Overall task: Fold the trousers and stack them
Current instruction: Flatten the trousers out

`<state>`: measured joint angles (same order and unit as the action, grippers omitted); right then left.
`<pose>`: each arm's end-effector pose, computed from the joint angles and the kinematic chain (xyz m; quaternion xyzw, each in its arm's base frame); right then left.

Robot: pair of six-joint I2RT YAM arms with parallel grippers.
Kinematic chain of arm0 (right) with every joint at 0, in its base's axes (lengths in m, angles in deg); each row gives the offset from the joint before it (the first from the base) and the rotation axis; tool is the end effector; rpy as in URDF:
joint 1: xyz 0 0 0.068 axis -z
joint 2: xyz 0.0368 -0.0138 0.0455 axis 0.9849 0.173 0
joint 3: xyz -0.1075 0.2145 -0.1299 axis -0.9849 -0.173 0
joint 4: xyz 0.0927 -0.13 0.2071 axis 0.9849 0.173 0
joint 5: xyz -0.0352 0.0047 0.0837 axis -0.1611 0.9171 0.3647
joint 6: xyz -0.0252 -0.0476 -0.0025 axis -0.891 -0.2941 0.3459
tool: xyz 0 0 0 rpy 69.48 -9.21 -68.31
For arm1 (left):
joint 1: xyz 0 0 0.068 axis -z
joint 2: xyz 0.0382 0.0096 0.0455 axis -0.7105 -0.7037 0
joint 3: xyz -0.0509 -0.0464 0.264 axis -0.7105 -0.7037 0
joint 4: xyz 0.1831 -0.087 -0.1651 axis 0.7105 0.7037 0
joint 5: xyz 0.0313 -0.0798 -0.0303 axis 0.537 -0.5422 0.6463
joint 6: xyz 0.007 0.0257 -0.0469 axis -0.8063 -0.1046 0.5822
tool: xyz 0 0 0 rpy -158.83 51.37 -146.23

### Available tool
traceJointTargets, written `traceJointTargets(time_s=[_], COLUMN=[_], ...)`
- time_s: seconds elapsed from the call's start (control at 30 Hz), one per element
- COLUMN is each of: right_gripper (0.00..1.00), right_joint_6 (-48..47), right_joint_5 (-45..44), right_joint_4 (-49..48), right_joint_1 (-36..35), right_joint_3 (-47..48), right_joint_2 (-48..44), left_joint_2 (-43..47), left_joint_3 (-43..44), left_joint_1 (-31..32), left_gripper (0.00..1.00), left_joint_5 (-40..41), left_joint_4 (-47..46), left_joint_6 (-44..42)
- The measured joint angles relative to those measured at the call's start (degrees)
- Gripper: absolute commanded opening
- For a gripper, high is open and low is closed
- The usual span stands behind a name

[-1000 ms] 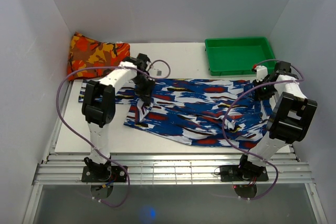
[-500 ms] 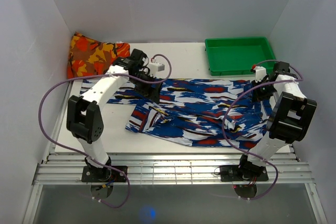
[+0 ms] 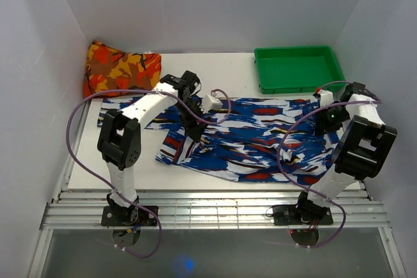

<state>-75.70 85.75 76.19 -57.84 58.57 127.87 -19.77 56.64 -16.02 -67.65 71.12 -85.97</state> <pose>0.3075 -0.1139 0.2080 -0.1945 0.9625 0.0670 0.1768 0.3142 -0.1947 0.2401 0.5087 0.8263 -0.2347 0.0577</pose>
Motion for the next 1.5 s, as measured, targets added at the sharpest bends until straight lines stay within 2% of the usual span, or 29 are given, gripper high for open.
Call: traceJointTargets(time_s=[0.03,0.07,0.13,0.17,0.47,0.53,0.6,0.8,0.83,1.03,1.13,1.2,1.33,1.5], right_gripper=[0.37,0.49,0.62,0.64,0.67,0.67,0.66,0.64,0.63,0.62,0.64,0.66,0.74,0.77], right_joint_6=[-0.5,-0.7,-1.1,-1.5,-4.4,-5.3,-5.9,-7.3,-7.5,-8.5,-8.6,-8.7,-8.5,-8.4], right_joint_5=[0.4,0.8,1.6,2.0,1.6,1.2,1.0,0.6,0.5,0.4,0.1,-0.2,-0.7,-0.8], right_joint_4=[1.5,3.0,5.3,6.2,9.3,9.6,9.7,9.8,9.8,9.2,8.9,8.4,7.7,6.8], right_joint_1=[1.0,2.2,4.5,5.8,14.0,15.1,15.8,17.2,17.4,18.1,18.4,18.4,18.6,18.7], right_joint_3=[0.3,0.7,2.1,2.7,3.0,2.6,2.4,1.8,1.8,0.9,-0.3,-0.7,-1.0,-1.3], right_joint_2=[0.0,0.2,0.7,1.0,5.1,5.3,5.3,5.3,5.3,5.3,5.2,4.9,3.9,3.2], left_joint_2=[-0.2,-0.3,-0.6,-0.8,-1.8,-1.8,-1.8,-1.3,-1.0,4.3,8.4,11.4,17.1,19.9], left_joint_3=[0.2,0.3,0.3,0.3,-7.3,-9.6,-11.0,-13.1,-13.1,-12.6,-11.9,-11.9,-15.7,-23.1], left_joint_1=[1.1,2.8,5.5,7.0,12.8,14.0,15.1,16.7,16.7,15.6,11.8,6.4,-8.7,-28.3], left_gripper=[0.83,0.83,0.82,0.82,0.79,0.74,0.67,0.33,0.01,0.00,0.00,0.00,0.00,0.00], left_joint_5=[0.4,1.0,2.3,3.1,9.2,11.1,12.3,15.5,15.9,19.6,20.9,22.0,26.3,30.8], left_joint_4=[0.0,-0.1,-0.3,-0.4,-5.6,-8.1,-9.8,-13.5,-13.7,-13.2,-12.3,-12.1,-12.8,-13.1], left_joint_6=[-1.1,-2.4,-4.7,-5.9,-11.1,-11.5,-12.0,-13.0,-12.8,-9.3,-5.2,-1.6,5.5,10.3])
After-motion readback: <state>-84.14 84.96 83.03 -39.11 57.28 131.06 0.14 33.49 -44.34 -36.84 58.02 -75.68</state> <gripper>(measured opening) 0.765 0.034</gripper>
